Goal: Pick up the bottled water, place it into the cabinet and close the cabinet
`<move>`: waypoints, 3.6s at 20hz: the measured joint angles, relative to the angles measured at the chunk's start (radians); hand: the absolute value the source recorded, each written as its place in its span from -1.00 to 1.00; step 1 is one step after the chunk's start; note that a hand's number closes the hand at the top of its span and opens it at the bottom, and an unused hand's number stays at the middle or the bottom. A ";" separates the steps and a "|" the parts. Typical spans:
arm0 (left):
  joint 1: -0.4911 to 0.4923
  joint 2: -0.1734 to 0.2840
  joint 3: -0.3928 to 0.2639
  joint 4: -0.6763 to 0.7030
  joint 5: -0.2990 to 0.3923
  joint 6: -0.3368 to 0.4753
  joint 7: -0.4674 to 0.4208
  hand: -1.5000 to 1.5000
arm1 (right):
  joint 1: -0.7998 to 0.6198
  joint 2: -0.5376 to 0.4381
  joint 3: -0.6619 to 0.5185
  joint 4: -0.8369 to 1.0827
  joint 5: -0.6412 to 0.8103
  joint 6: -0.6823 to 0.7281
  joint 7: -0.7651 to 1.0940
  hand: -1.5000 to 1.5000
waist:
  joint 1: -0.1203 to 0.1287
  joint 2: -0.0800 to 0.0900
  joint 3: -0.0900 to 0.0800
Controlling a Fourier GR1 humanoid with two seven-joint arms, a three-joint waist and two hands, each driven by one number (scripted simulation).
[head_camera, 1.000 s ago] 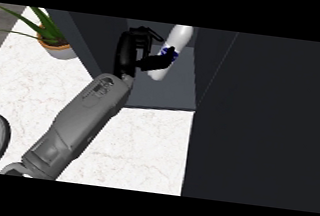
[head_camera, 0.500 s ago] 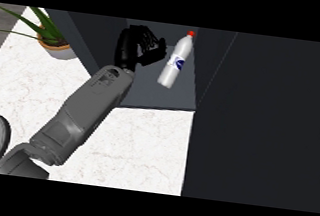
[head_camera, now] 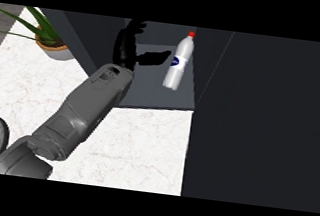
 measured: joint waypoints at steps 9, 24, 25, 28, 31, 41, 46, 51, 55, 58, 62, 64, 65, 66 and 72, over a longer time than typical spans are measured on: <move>-0.016 0.002 0.062 0.019 0.039 -0.055 -0.071 -1.00 | 0.018 -0.011 0.008 -0.039 0.000 0.000 0.011 -1.00 | 0.001 0.002 -0.001; 0.041 -0.033 0.118 -0.103 0.115 -0.364 -0.303 -1.00 | 0.071 -0.012 0.009 -0.069 0.021 -0.017 -0.016 -1.00 | 0.041 -0.009 0.002; 0.043 -0.033 0.113 -0.110 0.120 -0.375 -0.303 -1.00 | 0.066 -0.012 0.004 -0.059 0.019 -0.016 -0.019 -1.00 | 0.042 -0.008 0.001; 0.062 -0.034 0.067 -0.147 0.128 -0.403 -0.298 -1.00 | 0.075 -0.005 0.012 -0.072 0.028 -0.033 -0.008 -1.00 | 0.052 -0.010 0.002; 0.088 -0.034 0.024 -0.195 0.145 -0.420 -0.300 -1.00 | 0.080 -0.006 0.010 -0.090 0.020 -0.043 0.010 -1.00 | 0.061 -0.013 0.002; 0.283 -0.032 -0.107 -0.492 0.253 -0.480 -0.195 -1.00 | 0.093 0.002 0.017 -0.091 0.032 -0.061 0.011 -1.00 | 0.104 -0.031 -0.002; 0.437 -0.031 -0.167 -0.719 0.287 -0.476 -0.119 -1.00 | 0.109 0.009 0.038 -0.100 0.047 -0.076 0.018 -1.00 | 0.121 -0.038 -0.001; 0.654 0.000 -0.233 -1.029 0.284 -0.420 -0.044 -1.00 | 0.138 -0.001 0.050 -0.123 0.054 -0.069 0.009 -1.00 | 0.129 -0.042 -0.002; 0.851 0.045 -0.314 -1.298 0.276 -0.390 0.028 -1.00 | 0.146 -0.017 0.070 -0.145 0.087 -0.062 0.006 -1.00 | 0.125 -0.040 -0.003; 0.974 0.092 -0.358 -1.476 0.269 -0.377 0.069 -1.00 | 0.146 -0.056 0.089 -0.158 0.124 -0.032 0.008 1.00 | 0.117 -0.036 -0.003; 1.146 0.170 -0.385 -1.684 0.270 -0.380 0.082 -1.00 | 0.148 -0.115 0.117 -0.183 0.154 0.012 0.038 1.00 | 0.113 -0.032 -0.004; 1.218 0.196 -0.389 -1.759 0.262 -0.372 0.072 -1.00 | 0.121 -0.142 0.121 -0.188 0.170 0.031 0.052 1.00 | 0.114 -0.029 -0.004; 1.258 0.213 -0.386 -1.796 0.261 -0.369 0.068 -1.00 | 0.116 -0.153 0.132 -0.195 0.180 0.039 0.062 1.00 | 0.113 -0.027 -0.004; 1.295 0.229 -0.383 -1.834 0.261 -0.367 0.065 -1.00 | 0.110 -0.163 0.144 -0.199 0.187 0.050 0.067 1.00 | 0.112 -0.026 -0.003; 1.513 0.323 -0.321 -1.994 0.303 -0.423 -0.002 -1.00 | 0.086 -0.177 0.249 -0.238 0.267 0.050 0.136 1.00 | 0.109 -0.016 0.000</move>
